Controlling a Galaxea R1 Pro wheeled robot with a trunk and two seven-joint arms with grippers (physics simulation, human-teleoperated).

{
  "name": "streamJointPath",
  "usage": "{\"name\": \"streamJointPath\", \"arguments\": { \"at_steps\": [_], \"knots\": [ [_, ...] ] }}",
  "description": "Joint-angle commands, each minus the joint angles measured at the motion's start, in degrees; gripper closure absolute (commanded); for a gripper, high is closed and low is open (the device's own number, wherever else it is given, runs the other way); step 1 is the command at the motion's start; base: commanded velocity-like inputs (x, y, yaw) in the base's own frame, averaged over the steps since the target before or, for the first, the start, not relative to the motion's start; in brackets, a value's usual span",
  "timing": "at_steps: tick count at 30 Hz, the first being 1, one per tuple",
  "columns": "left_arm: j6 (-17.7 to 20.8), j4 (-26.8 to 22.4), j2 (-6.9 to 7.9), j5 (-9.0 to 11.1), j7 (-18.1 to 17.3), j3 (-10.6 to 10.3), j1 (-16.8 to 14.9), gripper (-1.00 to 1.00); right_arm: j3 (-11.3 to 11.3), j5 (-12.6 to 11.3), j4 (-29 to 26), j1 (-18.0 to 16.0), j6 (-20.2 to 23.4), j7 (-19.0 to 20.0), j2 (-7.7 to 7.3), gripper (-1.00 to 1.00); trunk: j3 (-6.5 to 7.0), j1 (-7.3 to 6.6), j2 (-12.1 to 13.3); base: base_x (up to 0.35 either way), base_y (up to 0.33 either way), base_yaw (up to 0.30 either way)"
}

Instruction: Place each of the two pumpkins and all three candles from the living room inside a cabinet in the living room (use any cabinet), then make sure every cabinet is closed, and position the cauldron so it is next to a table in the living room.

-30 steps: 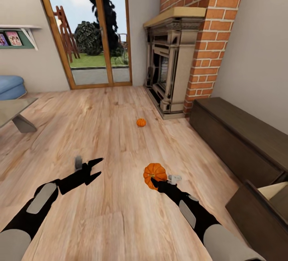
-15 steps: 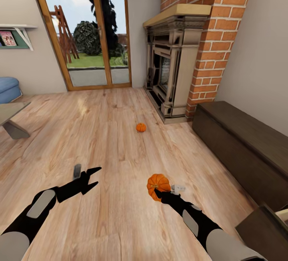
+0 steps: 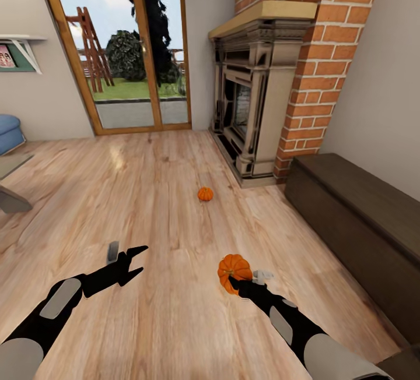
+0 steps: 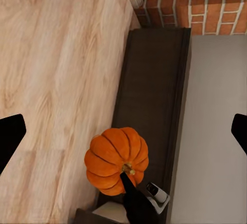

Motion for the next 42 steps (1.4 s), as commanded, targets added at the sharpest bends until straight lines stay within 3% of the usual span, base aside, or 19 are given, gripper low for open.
{"name": "streamJointPath", "arguments": {
  "at_steps": [1, 14, 16, 19, 42],
  "knots": [
    [0.0, 0.0, 0.00, 0.0, 0.0, 0.0, 0.0, -1.00, -0.1, -0.1, 0.0, 0.0, 0.0, 0.0, 0.01, 1.00, 0.00, 0.00, 0.0, 0.338, 0.000, 0.000],
    [-0.1, 0.0, 0.00, 0.0, 0.1, 0.0, 0.0, -1.00, -0.1, 0.1, 1.1, 0.0, -0.3, 0.1, -0.04, 1.00, 0.00, 0.00, 0.0, 0.338, 0.000, 0.000],
    [-0.1, 0.0, 0.00, 0.0, 0.1, 0.0, 0.0, -1.00, -0.2, -0.1, 1.3, 0.0, -3.5, 0.1, 0.02, 1.00, 0.00, 0.00, 0.0, 0.339, 0.000, 0.000],
    [-0.1, 0.0, 0.00, 0.0, 0.1, 0.0, 0.0, -1.00, -0.2, -0.1, 1.5, 0.0, -4.0, 0.1, 0.03, 1.00, 0.00, 0.00, 0.0, 0.338, 0.000, 0.000],
    [-0.1, 0.1, 0.08, 0.1, 0.1, 0.1, 0.0, -1.00, -0.2, -0.1, 1.9, 0.0, -4.3, 0.1, 0.10, 1.00, 0.00, 0.00, 0.0, 0.336, 0.000, 0.000]
  ]
}}
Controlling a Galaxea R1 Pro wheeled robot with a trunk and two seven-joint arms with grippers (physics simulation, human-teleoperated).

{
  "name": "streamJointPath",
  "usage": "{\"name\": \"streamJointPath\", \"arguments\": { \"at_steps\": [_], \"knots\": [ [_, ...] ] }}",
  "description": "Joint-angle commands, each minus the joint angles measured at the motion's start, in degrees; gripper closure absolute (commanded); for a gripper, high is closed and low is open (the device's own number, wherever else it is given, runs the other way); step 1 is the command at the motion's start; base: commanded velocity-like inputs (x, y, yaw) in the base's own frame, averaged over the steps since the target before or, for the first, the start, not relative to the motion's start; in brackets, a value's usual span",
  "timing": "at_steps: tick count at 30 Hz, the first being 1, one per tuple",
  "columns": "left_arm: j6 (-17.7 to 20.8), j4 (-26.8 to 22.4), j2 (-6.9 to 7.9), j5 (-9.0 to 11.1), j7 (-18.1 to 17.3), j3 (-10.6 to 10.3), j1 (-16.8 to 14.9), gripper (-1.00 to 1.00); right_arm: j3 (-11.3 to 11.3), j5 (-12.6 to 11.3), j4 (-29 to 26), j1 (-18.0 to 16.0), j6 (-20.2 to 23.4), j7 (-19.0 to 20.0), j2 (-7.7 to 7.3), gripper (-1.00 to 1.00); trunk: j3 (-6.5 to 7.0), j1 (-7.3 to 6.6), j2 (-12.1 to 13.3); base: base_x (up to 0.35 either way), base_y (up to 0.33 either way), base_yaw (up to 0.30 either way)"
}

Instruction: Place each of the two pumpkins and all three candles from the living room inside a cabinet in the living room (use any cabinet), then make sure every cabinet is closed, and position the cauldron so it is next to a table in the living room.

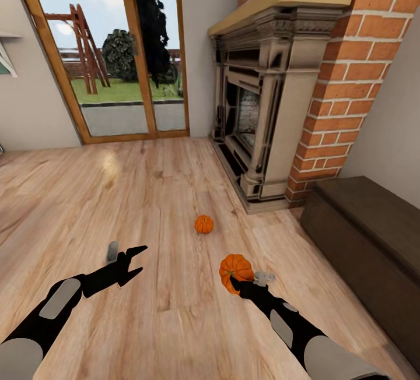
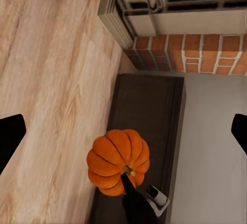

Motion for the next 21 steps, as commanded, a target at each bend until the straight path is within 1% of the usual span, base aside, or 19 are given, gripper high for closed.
{"name": "streamJointPath", "arguments": {
  "at_steps": [1, 21],
  "knots": [
    [0.0, 0.0, 0.00, 0.0, 0.0, 0.0, 0.0, -1.00, -0.1, -0.1, 0.0, 0.0, 0.0, 0.0, 0.01, 1.00, 0.00, 0.00, 0.0, 0.333, 0.000, 0.000],
    [0.0, 0.0, 0.00, 0.0, 0.1, 0.0, 0.0, -1.00, -0.1, -0.1, 0.0, 0.0, 0.0, 0.0, 0.01, 1.00, 0.00, 0.00, 0.0, 0.333, 0.000, 0.000]
  ]
}}
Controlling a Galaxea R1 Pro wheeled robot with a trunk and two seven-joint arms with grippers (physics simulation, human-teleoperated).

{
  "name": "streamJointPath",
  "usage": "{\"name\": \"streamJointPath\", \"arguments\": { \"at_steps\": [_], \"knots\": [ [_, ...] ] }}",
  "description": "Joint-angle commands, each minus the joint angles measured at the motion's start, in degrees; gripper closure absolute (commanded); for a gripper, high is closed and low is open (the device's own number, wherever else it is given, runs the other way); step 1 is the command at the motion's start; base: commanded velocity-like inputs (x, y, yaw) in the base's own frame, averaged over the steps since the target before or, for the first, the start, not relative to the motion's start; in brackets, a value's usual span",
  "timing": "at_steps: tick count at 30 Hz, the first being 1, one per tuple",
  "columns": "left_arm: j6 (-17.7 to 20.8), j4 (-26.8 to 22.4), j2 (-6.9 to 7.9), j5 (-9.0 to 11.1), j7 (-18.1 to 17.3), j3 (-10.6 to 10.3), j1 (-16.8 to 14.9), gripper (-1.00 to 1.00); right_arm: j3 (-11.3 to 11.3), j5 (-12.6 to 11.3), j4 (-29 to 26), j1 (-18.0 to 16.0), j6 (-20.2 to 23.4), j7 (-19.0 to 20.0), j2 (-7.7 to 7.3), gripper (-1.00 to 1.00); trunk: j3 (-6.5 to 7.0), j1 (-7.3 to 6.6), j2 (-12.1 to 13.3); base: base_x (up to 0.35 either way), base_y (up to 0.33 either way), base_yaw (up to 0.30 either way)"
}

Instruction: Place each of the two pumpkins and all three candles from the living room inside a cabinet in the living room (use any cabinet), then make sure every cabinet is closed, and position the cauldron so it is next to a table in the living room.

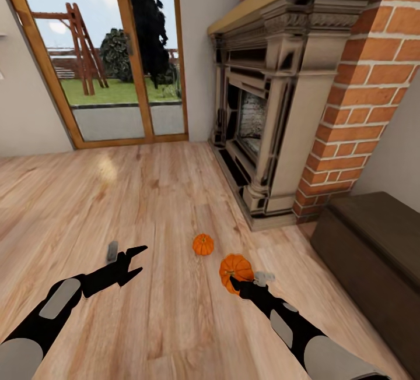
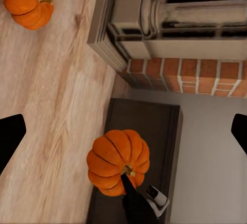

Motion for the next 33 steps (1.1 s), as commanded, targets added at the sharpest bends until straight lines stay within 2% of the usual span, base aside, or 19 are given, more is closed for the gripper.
{"name": "streamJointPath", "arguments": {
  "at_steps": [1, 10, 33],
  "knots": [
    [0.0, 0.0, 0.00, 0.0, 0.0, 0.0, 0.0, -1.00, -0.1, -0.1, 0.0, 0.0, 0.0, 0.0, 0.01, 1.00, 0.00, 0.00, 0.0, 0.333, 0.000, 0.000],
    [-0.2, 2.6, 0.00, -0.1, 0.0, 0.2, 0.0, -1.00, -0.1, -0.1, 0.0, 0.0, 0.1, 0.0, -0.09, 1.00, 0.00, 0.00, 0.0, 0.333, 0.000, 0.000],
    [-0.2, 2.8, 0.00, -0.1, -0.1, 0.2, 0.0, -1.00, 0.0, 0.0, -0.1, 0.0, 0.3, -0.1, 0.21, 1.00, 0.18, 0.00, 0.0, 0.333, 0.000, -0.022]
  ]
}}
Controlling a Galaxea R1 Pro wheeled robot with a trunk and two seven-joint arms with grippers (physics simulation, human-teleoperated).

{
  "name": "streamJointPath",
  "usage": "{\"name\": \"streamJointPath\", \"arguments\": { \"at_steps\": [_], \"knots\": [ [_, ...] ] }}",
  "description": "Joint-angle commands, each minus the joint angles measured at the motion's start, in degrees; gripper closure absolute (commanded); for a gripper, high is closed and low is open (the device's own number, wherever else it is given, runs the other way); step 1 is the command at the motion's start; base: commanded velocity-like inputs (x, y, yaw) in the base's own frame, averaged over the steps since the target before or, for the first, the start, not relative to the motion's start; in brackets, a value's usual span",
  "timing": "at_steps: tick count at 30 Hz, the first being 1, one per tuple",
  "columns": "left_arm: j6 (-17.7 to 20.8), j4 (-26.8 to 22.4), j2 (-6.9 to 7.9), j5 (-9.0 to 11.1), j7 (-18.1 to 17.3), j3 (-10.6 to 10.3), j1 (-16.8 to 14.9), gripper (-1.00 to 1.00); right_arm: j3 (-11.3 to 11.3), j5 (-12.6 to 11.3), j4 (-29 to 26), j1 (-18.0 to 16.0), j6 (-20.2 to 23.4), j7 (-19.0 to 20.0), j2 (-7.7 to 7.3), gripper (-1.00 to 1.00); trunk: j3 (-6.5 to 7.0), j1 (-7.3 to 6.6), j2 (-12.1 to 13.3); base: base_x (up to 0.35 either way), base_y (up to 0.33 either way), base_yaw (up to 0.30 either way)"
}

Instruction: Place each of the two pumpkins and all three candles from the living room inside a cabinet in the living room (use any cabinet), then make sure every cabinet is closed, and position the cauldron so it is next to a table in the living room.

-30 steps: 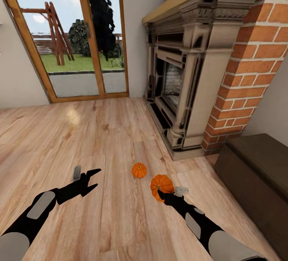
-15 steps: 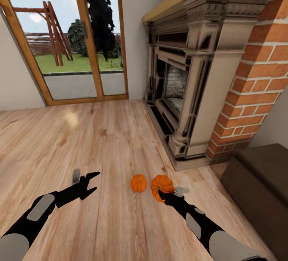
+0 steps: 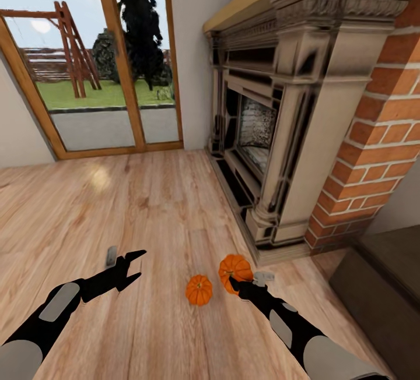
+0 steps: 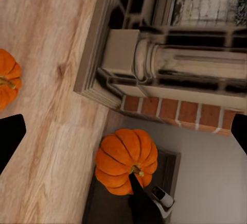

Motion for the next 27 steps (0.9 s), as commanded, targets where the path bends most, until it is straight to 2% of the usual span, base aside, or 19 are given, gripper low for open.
{"name": "streamJointPath", "arguments": {
  "at_steps": [1, 9, 23, 25, 26, 27],
  "knots": [
    [0.0, 0.0, -0.02, 0.0, 0.0, 0.0, 0.0, -1.00, -0.1, -0.1, -0.1, 0.0, -0.1, 0.0, -0.05, 1.00, 0.00, 0.00, 0.0, 0.333, 0.000, -0.003],
    [0.0, -0.2, -0.09, 0.0, 0.0, -0.1, 0.0, -1.00, -0.2, 0.1, -0.2, 0.0, -0.3, 0.0, -0.03, 1.00, 0.01, 0.00, 0.0, 0.292, 0.021, 0.000],
    [0.0, -0.5, -0.02, 0.0, 0.0, -0.1, 0.0, -1.00, -0.2, 0.1, -0.8, 0.0, -0.1, 0.3, -0.40, 1.00, 0.01, 0.00, 0.0, 0.012, 0.001, 0.000],
    [-0.1, -0.6, 0.20, 0.0, 0.0, 0.1, 0.0, -1.00, -0.2, -0.4, -6.6, 0.0, 2.9, 1.0, -2.00, 1.00, 0.01, 0.00, 0.0, 0.000, 0.000, 0.000],
    [-0.1, -0.6, 0.37, 0.0, 0.0, 0.1, 0.0, -1.00, -0.4, -0.5, -12.2, 0.0, 9.3, 2.4, -2.69, 1.00, 0.01, 0.00, 0.0, 0.000, 0.000, 0.000],
    [-0.1, -0.6, 0.54, -0.1, 0.0, 0.1, 0.0, -1.00, -0.4, -0.5, -14.3, 0.0, 11.5, 3.0, -2.76, 1.00, 0.01, 0.00, 0.0, 0.000, 0.000, 0.000]
  ]
}}
